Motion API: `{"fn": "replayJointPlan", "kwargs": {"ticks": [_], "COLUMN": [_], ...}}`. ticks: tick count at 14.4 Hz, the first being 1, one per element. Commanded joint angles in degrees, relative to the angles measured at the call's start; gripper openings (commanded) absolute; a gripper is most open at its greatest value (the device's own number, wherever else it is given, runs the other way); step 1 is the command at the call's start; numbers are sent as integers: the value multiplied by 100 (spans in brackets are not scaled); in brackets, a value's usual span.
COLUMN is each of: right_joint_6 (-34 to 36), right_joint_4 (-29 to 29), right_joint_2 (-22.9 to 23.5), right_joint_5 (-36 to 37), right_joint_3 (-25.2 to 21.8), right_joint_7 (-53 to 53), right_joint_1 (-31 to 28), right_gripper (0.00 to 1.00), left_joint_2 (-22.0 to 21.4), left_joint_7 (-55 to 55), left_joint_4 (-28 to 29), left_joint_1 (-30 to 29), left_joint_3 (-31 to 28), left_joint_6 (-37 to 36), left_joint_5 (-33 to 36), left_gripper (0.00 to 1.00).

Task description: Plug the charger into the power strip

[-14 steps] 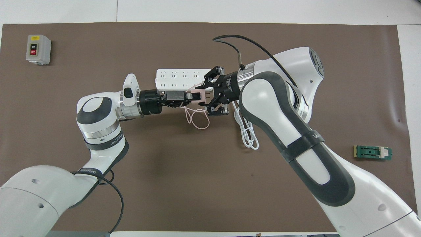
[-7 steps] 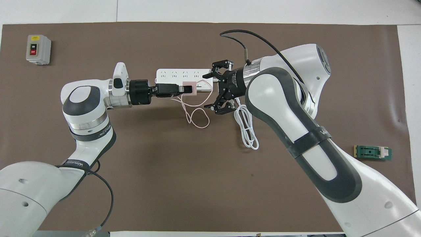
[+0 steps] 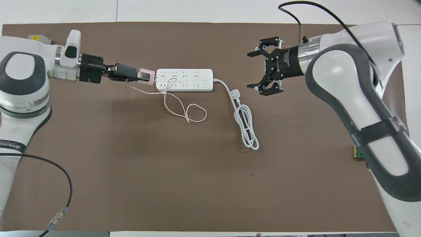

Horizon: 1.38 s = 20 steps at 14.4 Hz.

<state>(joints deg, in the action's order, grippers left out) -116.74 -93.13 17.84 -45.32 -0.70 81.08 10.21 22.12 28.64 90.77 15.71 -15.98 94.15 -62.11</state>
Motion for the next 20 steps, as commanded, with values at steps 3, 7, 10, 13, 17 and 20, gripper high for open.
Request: {"fn": "replayJointPlan", "kwargs": {"ticks": [3,7,10,13,17,20], "right_joint_6": [510,1328,1715,2014,2164,2392], "right_joint_4": [-65,-65,-74,-91,-117,-126], "right_joint_2": [-368,-535,-684,-877,-1229,-1580], "right_joint_5": [1049,1709,2420,3070,3941,4250], "right_joint_3": [53,44,53,62,62,62], "right_joint_7": [-670,-2286,-3507,-5079,-7102,-8044], "right_joint_1": [-387,-809,-968,-1109,-1109,-1118], "right_gripper": [100,100,100,100,100,100], "left_joint_2": [39,-207,-199,-208,-146,-208], "left_joint_7": [-1158,-1106,-1079,-1062,-1009,-1035], "left_joint_4": [-1314,-1536,-1799,-1949,-2336,-2336], "left_joint_1": [-664,-1131,-1228,-1264,-1071,-790], "left_joint_3": [-178,-265,-431,-731,-846,-854], "left_joint_6": [-1633,-2419,-2341,-2252,-2226,-2375], "left_joint_5": [1584,2763,2933,2932,3958,4320], "left_gripper": [0,0,0,0,0,0]}}
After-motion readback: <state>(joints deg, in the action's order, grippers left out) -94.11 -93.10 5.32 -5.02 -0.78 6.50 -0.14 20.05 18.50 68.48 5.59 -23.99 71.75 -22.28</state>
